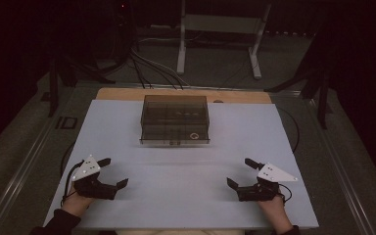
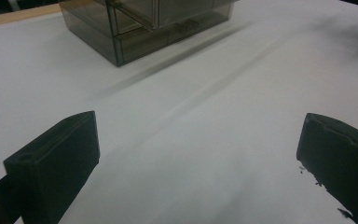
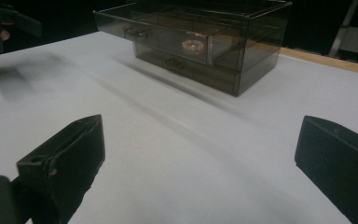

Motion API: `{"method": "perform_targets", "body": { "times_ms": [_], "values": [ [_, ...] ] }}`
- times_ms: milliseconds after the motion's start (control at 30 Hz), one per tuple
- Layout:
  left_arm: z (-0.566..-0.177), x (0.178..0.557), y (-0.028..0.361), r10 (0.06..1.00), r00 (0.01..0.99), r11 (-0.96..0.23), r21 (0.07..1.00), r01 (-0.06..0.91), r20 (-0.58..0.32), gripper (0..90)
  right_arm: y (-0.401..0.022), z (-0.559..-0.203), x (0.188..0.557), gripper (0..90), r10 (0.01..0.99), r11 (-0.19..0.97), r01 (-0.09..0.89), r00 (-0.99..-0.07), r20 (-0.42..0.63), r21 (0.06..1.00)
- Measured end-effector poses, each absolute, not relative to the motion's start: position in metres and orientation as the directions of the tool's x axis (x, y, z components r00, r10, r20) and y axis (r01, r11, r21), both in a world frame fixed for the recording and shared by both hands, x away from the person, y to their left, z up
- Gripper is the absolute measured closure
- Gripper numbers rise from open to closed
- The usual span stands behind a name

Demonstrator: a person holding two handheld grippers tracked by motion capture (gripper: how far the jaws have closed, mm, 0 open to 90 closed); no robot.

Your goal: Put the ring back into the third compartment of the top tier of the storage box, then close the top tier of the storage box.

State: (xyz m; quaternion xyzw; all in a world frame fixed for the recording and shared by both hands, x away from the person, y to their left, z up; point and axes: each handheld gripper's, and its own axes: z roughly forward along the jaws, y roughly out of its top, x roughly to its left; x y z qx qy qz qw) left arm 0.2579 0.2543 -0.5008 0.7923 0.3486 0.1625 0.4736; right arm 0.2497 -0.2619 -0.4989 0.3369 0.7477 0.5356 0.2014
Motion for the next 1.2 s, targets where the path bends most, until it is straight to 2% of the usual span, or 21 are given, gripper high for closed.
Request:
{"method": "perform_targets", "body": {
  "times_ms": [600,1200],
  "values": [
    [-0.497,0.258,0.25,0.711,0.701,-0.308,0.87,0.385,-0.059,0.0,-0.262,-0.499,0.25,1.8,0.721,0.2,0.288,-0.69,0.058,0.937],
    [-0.463,0.255,0.236,0.706,0.702,-0.231,0.906,0.353,-0.094,0.0,-0.261,-0.499,0.25,1.8,0.722,0.203,0.286,-0.69,0.054,0.936]
  ]
}}
